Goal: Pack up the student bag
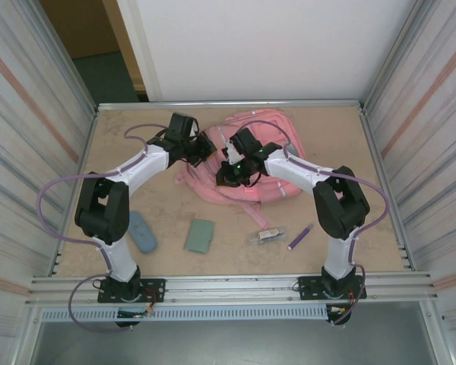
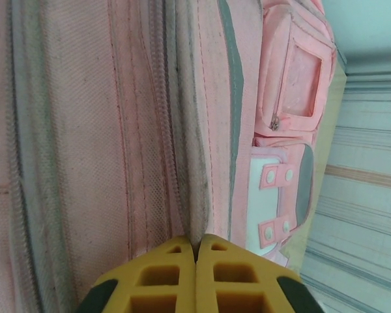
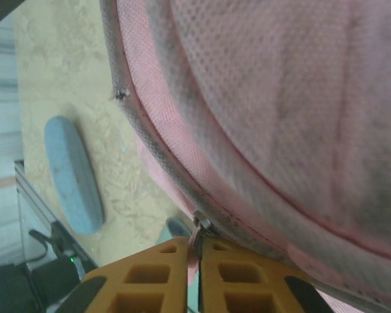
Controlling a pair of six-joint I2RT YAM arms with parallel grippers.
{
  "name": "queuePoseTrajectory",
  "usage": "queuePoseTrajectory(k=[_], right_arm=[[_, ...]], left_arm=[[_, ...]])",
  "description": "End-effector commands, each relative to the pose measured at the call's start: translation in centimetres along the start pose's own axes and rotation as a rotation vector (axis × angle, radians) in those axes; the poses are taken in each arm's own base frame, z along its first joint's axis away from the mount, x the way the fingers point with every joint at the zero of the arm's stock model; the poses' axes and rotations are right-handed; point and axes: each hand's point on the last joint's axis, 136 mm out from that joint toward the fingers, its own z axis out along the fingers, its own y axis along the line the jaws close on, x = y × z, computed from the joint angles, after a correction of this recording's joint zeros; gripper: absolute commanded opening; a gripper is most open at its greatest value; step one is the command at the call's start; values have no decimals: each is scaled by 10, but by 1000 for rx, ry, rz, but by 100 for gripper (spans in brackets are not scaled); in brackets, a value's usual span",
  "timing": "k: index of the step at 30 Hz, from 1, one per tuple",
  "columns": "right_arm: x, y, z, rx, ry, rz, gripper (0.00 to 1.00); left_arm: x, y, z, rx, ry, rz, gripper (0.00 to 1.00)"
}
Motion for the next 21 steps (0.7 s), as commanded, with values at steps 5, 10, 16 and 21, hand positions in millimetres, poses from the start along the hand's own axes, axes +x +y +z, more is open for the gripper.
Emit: queuePoseTrajectory(k=[5,10,16,21], right_arm=[[11,0,3,2,-61,-33,21],[16,-3,-30,16,-103,-87,30],[2,-18,-77,104,-219,-181,35],[-15,-39,-105,168,-304,-134,37]], left_arm=[[10,-3,-40,52,34,157,29],[27,10,-75,7,35,289,39],[70,32,-74,-13,136,397,41],[102,34,-59,-90,219,503,41]])
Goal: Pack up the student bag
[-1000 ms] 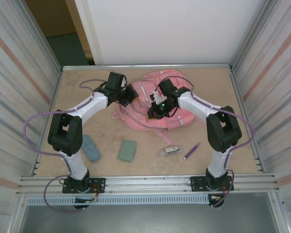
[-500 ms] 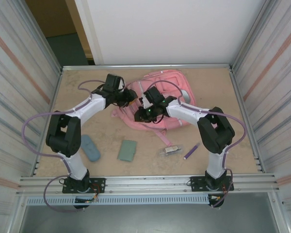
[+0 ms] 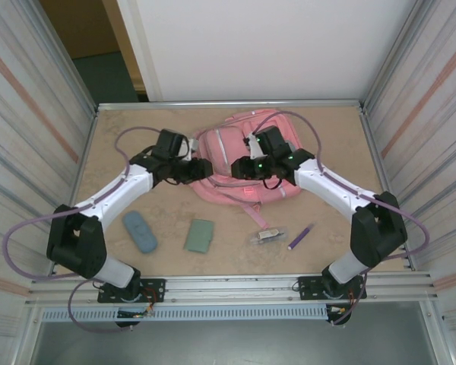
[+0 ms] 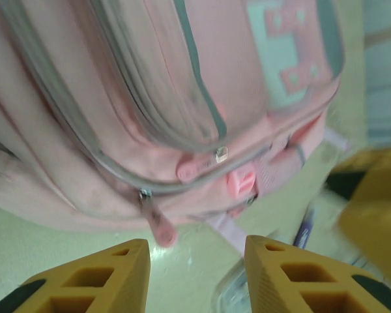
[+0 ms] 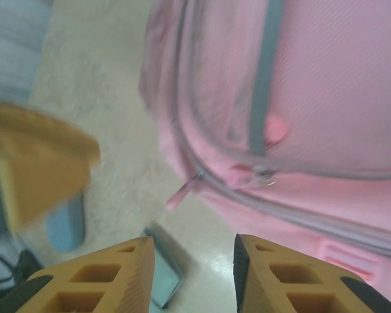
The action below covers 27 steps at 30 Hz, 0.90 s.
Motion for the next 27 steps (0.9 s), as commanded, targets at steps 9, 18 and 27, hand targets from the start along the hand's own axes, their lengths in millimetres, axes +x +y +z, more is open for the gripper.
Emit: queuePoseTrajectory(k=[9,18,27], right_arm=[[-3,-36,-22,160,-64,-10,40],[0,-46,-30,197,-110,1,40],[1,-49,-38,203,-136,-9,41]], left_arm=[[31,7,27,-306,99,201,41],[31,7,46,-502,47,284,43],[25,33,58,-642,5,284,43]])
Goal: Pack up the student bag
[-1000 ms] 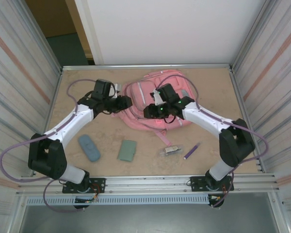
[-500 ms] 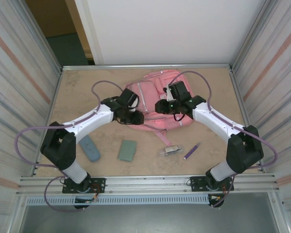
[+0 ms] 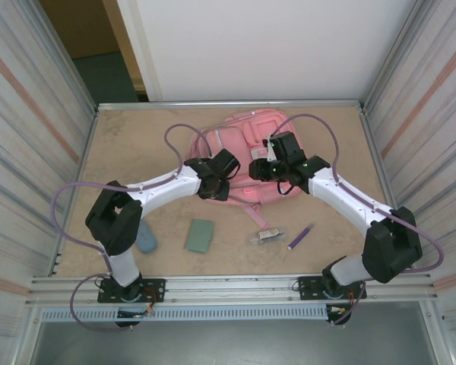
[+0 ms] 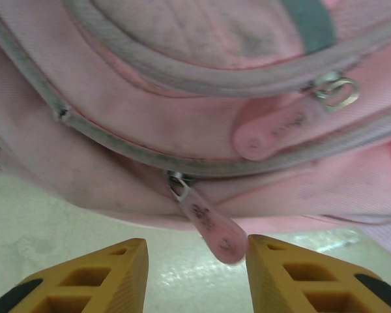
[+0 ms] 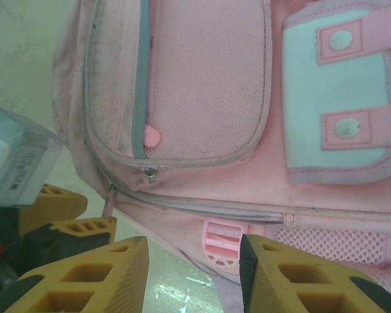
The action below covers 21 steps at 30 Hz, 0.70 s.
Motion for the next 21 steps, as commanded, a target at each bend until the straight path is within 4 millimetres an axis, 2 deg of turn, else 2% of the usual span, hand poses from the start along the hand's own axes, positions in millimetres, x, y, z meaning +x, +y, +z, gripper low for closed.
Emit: queuePoseTrajectory(k=[1,4,7,10,15,18,21], right_arm=[[-2,-2,-6,3,-25,-20,41],[0,-3,-5,5,-23,-31,39],[-1,-2,-7,-1,-27,-30,36],[1,-2,-8,-7,-25,-46,35],[6,-9,-4,14,-12,-28,39],[12,-2,-2,32,-7,-114,43],[16,11,0,43,-17,-213,46]], left_arm=[[-13,6,-1,-53,-55,-14,42],[-17,5,3,-49,-78,-9,36],[-19,8,3,-57,-68,6,14],[-19,11,-2,-53,-75,13,1],[-23,12,-19,50,-69,-13,0],[-38,10,-43,147,-156,-13,0],[-56,0,-77,253,-252,-4,0]])
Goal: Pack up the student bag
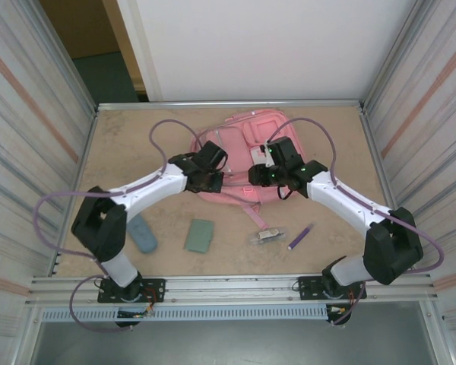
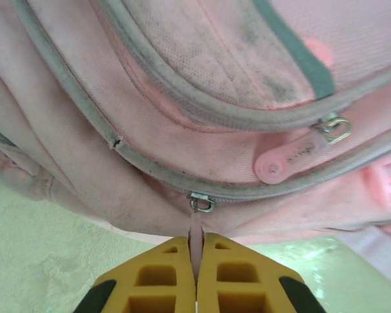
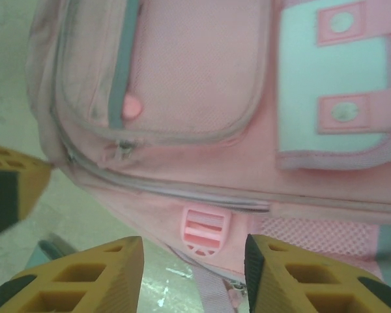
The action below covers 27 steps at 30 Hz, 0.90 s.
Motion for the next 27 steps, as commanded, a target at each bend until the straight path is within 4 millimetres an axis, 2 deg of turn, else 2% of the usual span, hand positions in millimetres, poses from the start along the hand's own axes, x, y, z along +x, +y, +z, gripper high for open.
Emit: queuePoseTrajectory(k=[1,4,5,7,9,14,19,24,27], right_arm=[[-6,14,-8,9,-49,-105,46],[-11,21,-9,-11,-90,-75,51],[-9,27,-8,-26,-108,-96,59],[-4,39,-6,-56,-143,-188,61],[1,43,-4,-39,-163,-292,62],[6,36,-2,-1,-170,-495,62],[-10,26,-2,27,-263,-661,62],[-17,26,-6,-48,-371,-830,63],[-23,18,-3,-71,-363,-852,62]], left_arm=[[-41,-24,-51,161,-175,24,0],[-56,-35,-71,225,-225,3,0],[-61,-40,-76,253,-244,-4,0],[-68,-50,-83,304,-267,-5,0],[-72,-59,-87,346,-265,1,0],[-73,-79,-92,457,-249,15,0],[-69,-83,-92,483,-232,19,0],[-64,-92,-89,540,-211,26,0],[-63,-101,-92,594,-202,31,0]])
